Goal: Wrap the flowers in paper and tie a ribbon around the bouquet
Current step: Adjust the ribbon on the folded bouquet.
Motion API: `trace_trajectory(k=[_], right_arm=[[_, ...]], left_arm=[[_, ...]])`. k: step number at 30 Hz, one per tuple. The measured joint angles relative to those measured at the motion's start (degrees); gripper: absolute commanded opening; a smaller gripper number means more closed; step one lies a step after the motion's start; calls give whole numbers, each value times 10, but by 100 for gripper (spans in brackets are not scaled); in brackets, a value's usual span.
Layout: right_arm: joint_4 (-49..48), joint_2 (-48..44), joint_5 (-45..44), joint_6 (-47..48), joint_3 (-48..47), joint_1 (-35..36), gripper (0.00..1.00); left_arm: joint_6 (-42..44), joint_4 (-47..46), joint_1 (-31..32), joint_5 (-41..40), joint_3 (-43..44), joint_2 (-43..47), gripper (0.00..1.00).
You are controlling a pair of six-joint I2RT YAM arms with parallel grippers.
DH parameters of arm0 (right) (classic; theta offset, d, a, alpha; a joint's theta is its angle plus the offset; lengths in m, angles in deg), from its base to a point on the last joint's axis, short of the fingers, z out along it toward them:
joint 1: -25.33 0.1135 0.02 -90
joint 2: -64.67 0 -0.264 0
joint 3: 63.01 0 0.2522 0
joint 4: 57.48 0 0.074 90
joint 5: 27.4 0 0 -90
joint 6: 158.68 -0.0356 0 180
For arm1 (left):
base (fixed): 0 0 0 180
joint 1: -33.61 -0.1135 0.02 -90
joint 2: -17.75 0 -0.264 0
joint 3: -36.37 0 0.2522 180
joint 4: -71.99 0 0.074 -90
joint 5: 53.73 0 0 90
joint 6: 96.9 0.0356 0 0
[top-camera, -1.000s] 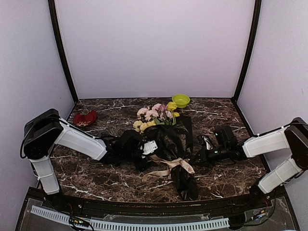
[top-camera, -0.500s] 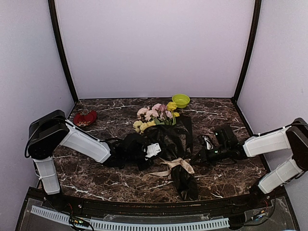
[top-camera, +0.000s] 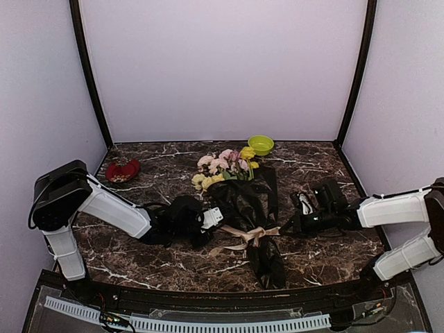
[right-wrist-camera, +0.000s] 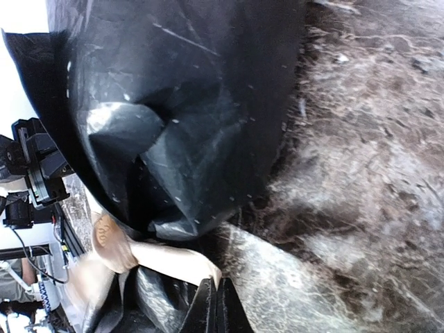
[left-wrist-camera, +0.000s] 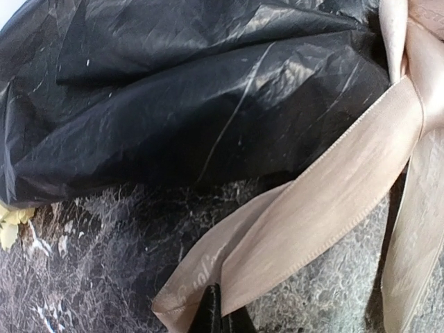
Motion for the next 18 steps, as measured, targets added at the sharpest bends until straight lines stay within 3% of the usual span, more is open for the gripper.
trace_trajectory(k=[17,18], right_arm=[[33,-27,-17,9,47,-5,0],[34,-27,-16,10,46,-5,0]], left_arm=[[-55,8,2,-48,-14,2,0],[-56,8,2,-48,-14,2,7]])
